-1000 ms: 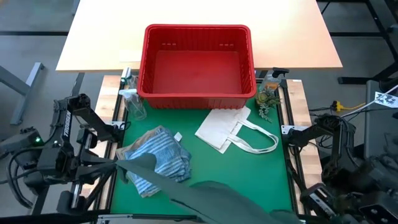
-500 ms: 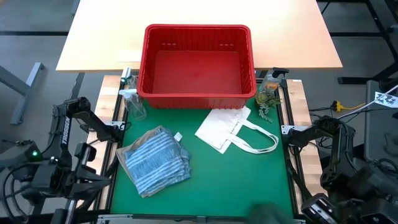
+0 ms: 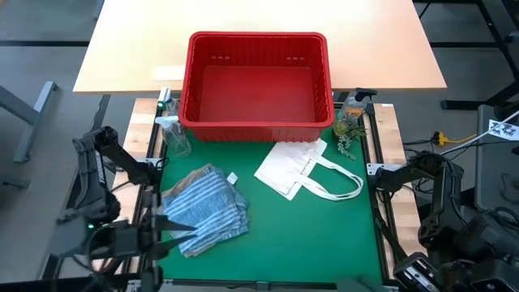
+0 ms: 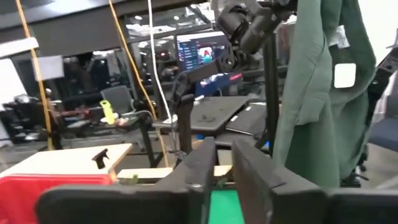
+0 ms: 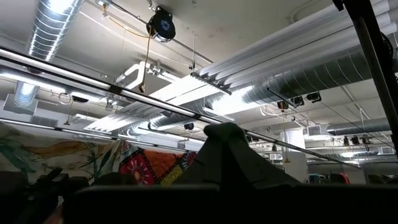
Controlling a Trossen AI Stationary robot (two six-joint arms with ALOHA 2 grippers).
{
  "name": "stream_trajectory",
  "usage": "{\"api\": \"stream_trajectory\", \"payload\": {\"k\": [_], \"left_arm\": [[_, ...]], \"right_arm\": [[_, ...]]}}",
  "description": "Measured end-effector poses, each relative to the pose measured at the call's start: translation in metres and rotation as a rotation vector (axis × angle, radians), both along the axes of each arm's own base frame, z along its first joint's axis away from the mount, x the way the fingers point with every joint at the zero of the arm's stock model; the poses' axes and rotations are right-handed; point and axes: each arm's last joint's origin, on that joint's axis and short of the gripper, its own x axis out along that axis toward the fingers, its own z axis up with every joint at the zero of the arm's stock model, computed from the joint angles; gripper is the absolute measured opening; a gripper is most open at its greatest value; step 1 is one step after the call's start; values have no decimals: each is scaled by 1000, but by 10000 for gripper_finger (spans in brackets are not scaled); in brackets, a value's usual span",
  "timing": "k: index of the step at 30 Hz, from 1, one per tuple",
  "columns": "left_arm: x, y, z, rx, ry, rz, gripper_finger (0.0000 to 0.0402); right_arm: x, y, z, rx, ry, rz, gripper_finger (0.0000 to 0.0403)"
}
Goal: Fold Laundry from Bin
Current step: Remove the green polo shirt from the red bin
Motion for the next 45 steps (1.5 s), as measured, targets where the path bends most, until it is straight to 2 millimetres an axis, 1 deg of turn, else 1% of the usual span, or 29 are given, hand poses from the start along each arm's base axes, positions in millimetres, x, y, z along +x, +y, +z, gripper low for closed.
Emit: {"api": "stream_trajectory", "payload": {"k": [4,8,11,14,23,29,34,40,45], "left_arm": [[22,9,-9,-16,22,-37,95],[49,17,-26,-22,96,-97,132],[69,22,-39,-34,149,-102,149],[91,26,-52,-30,190,-106,159],[153,35,-97,-12,318,-234,155],[194,34,-124,-52,286,-350,146],[225,32,-155,-60,268,-417,140],[251,28,-188,-80,217,-418,139],[262,23,-214,-80,226,-415,139]], "right_arm": [[-1,-2,1,-2,1,0,1],[-1,-2,2,-1,0,0,1],[-1,-2,2,-2,1,0,1],[-1,-2,1,-3,2,0,1],[-1,-2,1,-4,1,0,1],[-1,-2,1,-4,1,1,1],[-1,-2,1,-4,1,1,1],[-1,-2,1,-4,1,0,1],[-1,-2,1,-9,3,-2,1]]}}
